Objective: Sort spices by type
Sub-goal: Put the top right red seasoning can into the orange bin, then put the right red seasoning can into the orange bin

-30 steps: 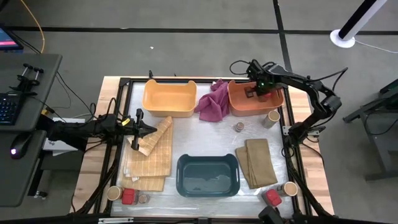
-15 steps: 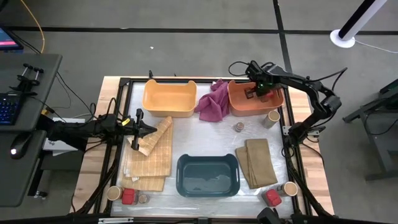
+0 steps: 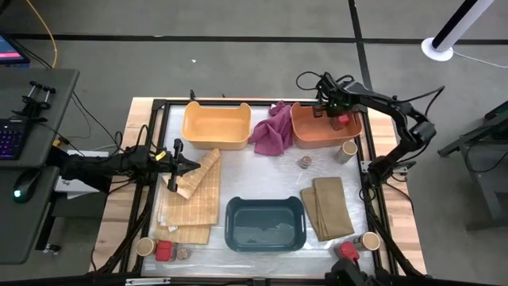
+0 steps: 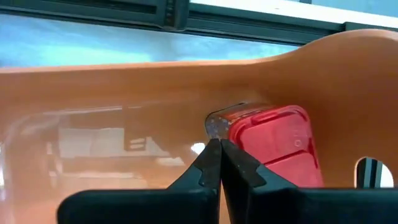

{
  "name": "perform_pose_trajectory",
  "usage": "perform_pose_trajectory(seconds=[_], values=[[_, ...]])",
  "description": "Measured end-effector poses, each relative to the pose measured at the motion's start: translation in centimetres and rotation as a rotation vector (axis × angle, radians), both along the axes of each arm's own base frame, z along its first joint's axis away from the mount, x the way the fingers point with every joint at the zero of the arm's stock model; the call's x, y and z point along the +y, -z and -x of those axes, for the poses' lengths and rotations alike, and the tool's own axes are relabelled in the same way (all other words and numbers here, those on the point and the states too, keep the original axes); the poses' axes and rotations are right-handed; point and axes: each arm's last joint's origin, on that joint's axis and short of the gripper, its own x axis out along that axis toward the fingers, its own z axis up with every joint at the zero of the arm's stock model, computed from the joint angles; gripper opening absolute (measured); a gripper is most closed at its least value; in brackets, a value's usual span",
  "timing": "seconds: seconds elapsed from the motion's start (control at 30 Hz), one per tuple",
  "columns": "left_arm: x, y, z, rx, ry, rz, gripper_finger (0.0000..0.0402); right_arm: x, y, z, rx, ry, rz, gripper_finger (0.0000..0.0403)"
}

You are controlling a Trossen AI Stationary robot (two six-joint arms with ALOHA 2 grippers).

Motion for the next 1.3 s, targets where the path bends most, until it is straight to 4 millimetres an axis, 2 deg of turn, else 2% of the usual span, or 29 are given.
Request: perform_pose_trajectory(seconds=[0.27,0.83,0.93,1.1,1.3], values=[[0.0,0.0,0.0,0.000,0.000,0.000,0.0000,-0.5,1.6,-0.4,0.037,0.000,-0.043,0.0000],[0.0,0.0,0.0,0.000,0.000,0.000,0.0000,-0.7,1.4,-0.4,0.091,0.002,0.026,0.0000],[0.0,0.0,0.0,0.000,0.000,0.000,0.0000,-0.6,0.3,-0.7,0.070,-0.022,0.058,0.0000],[0.0,0.0,0.0,0.000,0.000,0.000,0.0000,-0.4,-2.8,-1.2,0.001,-0.061,0.145,0.0000],[0.0,0.0,0.0,0.000,0.000,0.000,0.0000,0.7,-6.8,-2.2,-0.178,-0.191,0.189,0.0000]])
